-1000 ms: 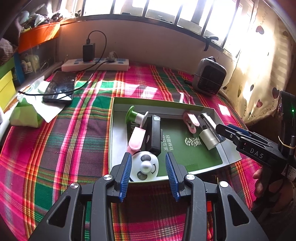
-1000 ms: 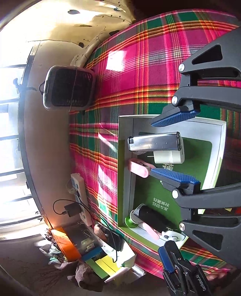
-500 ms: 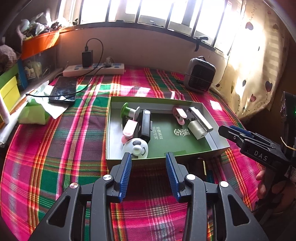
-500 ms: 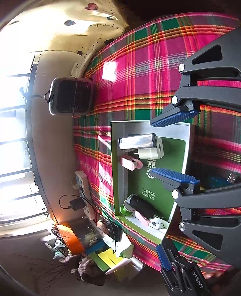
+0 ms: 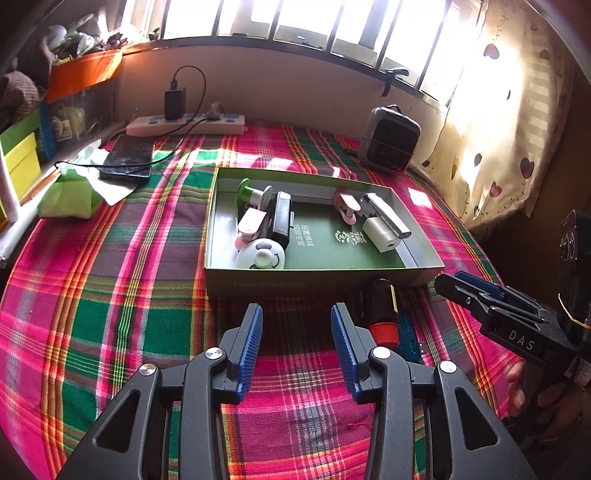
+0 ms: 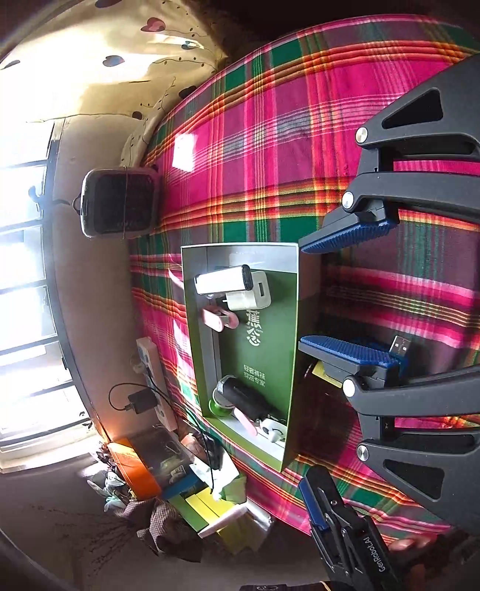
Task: Organize rigid objects
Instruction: 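Withdraw both tools from the box toward the bottle and USB stick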
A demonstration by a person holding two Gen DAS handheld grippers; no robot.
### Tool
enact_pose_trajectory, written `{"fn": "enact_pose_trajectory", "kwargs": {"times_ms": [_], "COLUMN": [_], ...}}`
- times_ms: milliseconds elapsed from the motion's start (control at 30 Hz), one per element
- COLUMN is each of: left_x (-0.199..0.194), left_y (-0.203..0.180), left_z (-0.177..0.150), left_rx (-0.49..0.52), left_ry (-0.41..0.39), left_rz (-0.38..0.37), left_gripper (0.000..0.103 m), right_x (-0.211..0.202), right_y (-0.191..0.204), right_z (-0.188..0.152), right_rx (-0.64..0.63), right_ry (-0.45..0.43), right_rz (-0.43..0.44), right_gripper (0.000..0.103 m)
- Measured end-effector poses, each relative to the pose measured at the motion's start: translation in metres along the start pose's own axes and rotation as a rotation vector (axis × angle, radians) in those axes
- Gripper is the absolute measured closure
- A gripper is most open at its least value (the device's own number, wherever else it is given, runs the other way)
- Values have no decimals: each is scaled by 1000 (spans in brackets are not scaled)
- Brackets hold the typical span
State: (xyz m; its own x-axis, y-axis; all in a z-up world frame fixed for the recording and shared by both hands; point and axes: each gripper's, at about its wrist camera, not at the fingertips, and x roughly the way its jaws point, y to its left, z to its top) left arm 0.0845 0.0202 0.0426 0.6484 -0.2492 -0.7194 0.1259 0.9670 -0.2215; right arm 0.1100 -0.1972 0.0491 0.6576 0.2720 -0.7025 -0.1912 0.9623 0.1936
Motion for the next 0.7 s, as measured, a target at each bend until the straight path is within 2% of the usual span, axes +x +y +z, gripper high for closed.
{"fn": "enact_pose_trajectory", "kwargs": {"times_ms": [233,700], "left_x": [1,2], "left_y": [1,12], "left_z": [-9,-14], "left_rx": [-4,-21], "left_ry": [16,27], "left_rz": [-14,-30], "left_gripper": [65,65], "right_x": [9,24], "right_y": [15,36], "right_z": [-20,-29], "right_rx": [-25,-70], "right_ry": [48,111], "right_rz": [17,22], "right_gripper": [55,55]}}
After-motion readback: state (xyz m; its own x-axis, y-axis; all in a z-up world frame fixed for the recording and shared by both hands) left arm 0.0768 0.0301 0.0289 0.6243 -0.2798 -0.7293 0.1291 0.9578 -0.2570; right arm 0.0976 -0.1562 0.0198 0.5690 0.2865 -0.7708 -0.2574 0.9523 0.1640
